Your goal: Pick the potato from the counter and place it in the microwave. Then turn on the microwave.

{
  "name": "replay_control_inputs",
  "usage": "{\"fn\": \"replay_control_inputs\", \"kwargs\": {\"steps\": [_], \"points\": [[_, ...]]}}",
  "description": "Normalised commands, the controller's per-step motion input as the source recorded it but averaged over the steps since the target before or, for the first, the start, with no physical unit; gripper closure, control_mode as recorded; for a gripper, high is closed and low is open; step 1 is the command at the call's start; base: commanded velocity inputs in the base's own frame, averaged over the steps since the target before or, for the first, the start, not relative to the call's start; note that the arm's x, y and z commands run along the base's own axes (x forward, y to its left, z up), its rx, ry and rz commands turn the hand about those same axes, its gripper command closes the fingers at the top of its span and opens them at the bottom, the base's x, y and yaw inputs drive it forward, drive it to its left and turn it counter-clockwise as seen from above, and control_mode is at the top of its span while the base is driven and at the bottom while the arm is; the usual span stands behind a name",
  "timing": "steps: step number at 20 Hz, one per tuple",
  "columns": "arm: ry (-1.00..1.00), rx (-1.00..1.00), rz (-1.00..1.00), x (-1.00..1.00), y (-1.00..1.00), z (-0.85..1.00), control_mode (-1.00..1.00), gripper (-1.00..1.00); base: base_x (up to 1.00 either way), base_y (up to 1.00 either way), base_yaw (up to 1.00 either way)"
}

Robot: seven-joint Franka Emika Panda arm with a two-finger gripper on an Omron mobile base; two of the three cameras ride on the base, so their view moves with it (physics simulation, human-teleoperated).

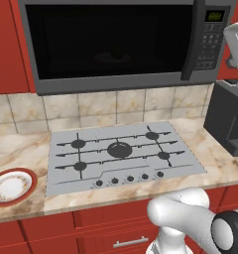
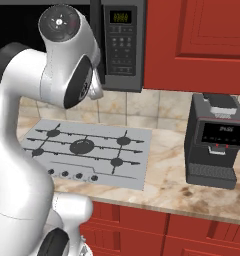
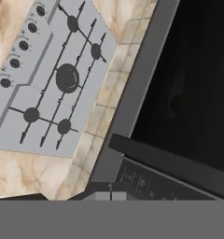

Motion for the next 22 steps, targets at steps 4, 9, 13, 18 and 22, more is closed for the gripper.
{"fn": "replay_control_inputs", "kwargs": {"steps": [4, 9, 13, 18, 22], "points": [[0.01, 0.02, 0.09, 0.00, -0.56, -0.14, -1.00, 1.00, 0.00, 0.00, 0.00], [0.00, 0.04, 0.08, 0.09, -0.40, -0.18, -1.00, 1.00, 0.00, 0.00, 0.00], [0.00, 0.00, 0.04, 0.02, -0.11, -0.28, -1.00, 1.00, 0.00, 0.00, 0.00], [-0.03, 0.00, 0.00, 0.00, 0.00, -0.10, -1.00, 1.00, 0.00, 0.00, 0.00], [-0.06, 0.00, 0.00, 0.00, 0.00, 0.00, -1.00, 1.00, 0.00, 0.00, 0.00]]}}
